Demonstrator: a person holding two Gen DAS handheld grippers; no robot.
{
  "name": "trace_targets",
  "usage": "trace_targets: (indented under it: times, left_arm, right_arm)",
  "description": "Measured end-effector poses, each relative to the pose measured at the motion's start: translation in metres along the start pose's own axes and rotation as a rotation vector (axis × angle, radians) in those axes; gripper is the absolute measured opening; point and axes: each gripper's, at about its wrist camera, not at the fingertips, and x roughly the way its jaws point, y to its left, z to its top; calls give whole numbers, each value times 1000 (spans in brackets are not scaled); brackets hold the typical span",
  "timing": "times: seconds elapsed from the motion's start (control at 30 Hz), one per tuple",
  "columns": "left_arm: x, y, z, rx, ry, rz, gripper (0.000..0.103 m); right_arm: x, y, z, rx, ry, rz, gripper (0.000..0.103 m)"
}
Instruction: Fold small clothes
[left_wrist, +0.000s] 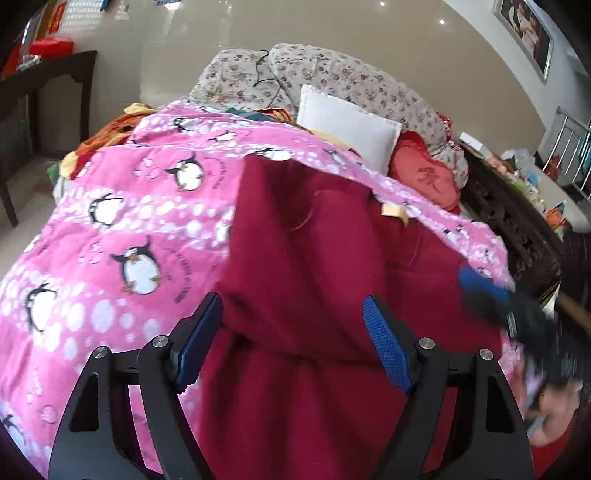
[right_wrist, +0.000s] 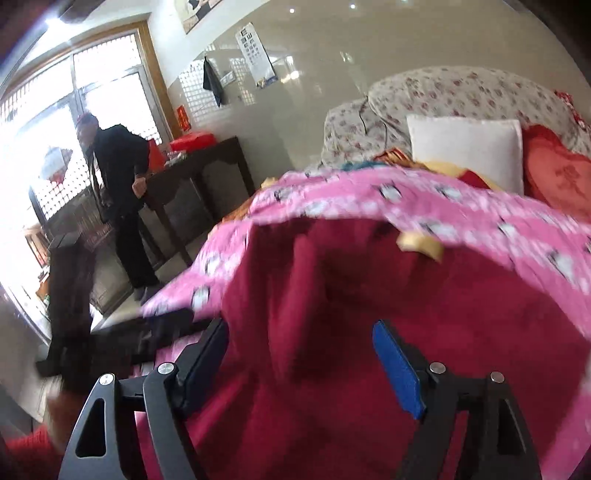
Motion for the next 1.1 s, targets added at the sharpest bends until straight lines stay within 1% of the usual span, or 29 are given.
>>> trace_targets:
  times: [0.03, 0.07, 0.13, 0.17, 0.2, 0.27, 0.33, 0.37, 0.4, 0.47, 0.5, 0.53, 0.57, 0.6, 0.63, 0.7, 0.73, 0.77, 0.8, 0.87, 0.9, 0.93, 0.97, 1.0, 1.03, 1.07, 1.1]
  left_arm:
    - [-2, 3, -1, 6, -4, 15, 79]
    - [-4, 6, -2, 8, -8, 29, 79]
    - [-7, 14, -2, 2, -13, 45, 79]
    - [-10, 19, -2, -7, -15, 43, 79]
    - [-13, 23, -2, -14, -19, 44, 79]
    - [-21, 33, 0, -26, -36, 53, 79]
    - [-30, 41, 2, -35, -69, 58, 79]
    - [-34, 43, 4, -40, -88, 63, 79]
    - [-37, 44, 6, -44, -105, 68, 79]
    - [-41, 45, 9, -51, -143, 74, 79]
    - [-42, 44, 11, -54, -149, 71, 79]
    - [-41, 44, 11, -62, -147, 65, 79]
    - [-40, 43, 12, -65, -144, 63, 79]
    - [-37, 42, 11, -64, -137, 63, 79]
    - [-34, 40, 11, -59, -128, 65, 79]
    - [-28, 35, 12, -38, -109, 65, 79]
    - [-24, 32, 12, -23, -101, 67, 79]
    - [-22, 28, 12, -12, -97, 71, 79]
    - [-18, 24, 12, 3, -92, 75, 79]
    - [-11, 19, 14, 24, -84, 81, 79]
    - [-7, 17, 16, 29, -80, 94, 79]
    - [-3, 17, 18, 30, -76, 107, 79]
    - [2, 17, 22, 29, -76, 112, 79]
    - [6, 18, 24, 25, -77, 105, 79]
    - [12, 19, 28, 18, -74, 83, 79]
    - [17, 20, 30, 14, -64, 76, 79]
    - [23, 19, 31, 12, -48, 74, 79]
  right_arm:
    - [16, 0, 9, 5, 5, 16, 78]
    - [37, -1, 18, -2, 28, 18, 77]
    - [78, -5, 25, -14, 92, -29, 45]
    - [96, -9, 26, -10, 137, -30, 8]
    - [105, -15, 25, 15, 148, -22, 6]
    - [87, -16, 27, 51, 53, 33, 6]
    - [61, -6, 30, 29, -50, 90, 6]
    - [54, -1, 33, 12, -70, 115, 6]
    - [53, 4, 35, -4, -78, 137, 7]
    - [65, 17, 36, -22, -58, 198, 8]
    - [78, 21, 35, -23, -21, 229, 12]
    - [93, 25, 32, -23, 36, 233, 18]
    - [108, 27, 27, -31, 111, 181, 38]
    - [116, 28, 24, -38, 163, 129, 44]
    - [111, 25, 18, -43, 192, 106, 43]
    - [81, 13, 16, -42, 148, 103, 44]
    - [55, 1, 16, -36, 111, 55, 44]
    - [34, -10, 14, -30, 84, -8, 44]
    - [6, -25, 11, -25, 52, -88, 48]
    - [-35, -51, 2, -21, 15, -216, 52]
    - [-56, -67, -4, -16, 2, -319, 55]
    - [-68, -80, -9, -6, -1, -391, 59]
    - [-76, -92, -13, 12, 1, -445, 68]
    - [-79, -103, -17, 34, 9, -469, 72]
    - [-78, -118, -22, 77, 30, -468, 72]
    - [-76, -130, -27, 119, 44, -449, 72]
    - [-70, -144, -32, 182, 52, -406, 72]
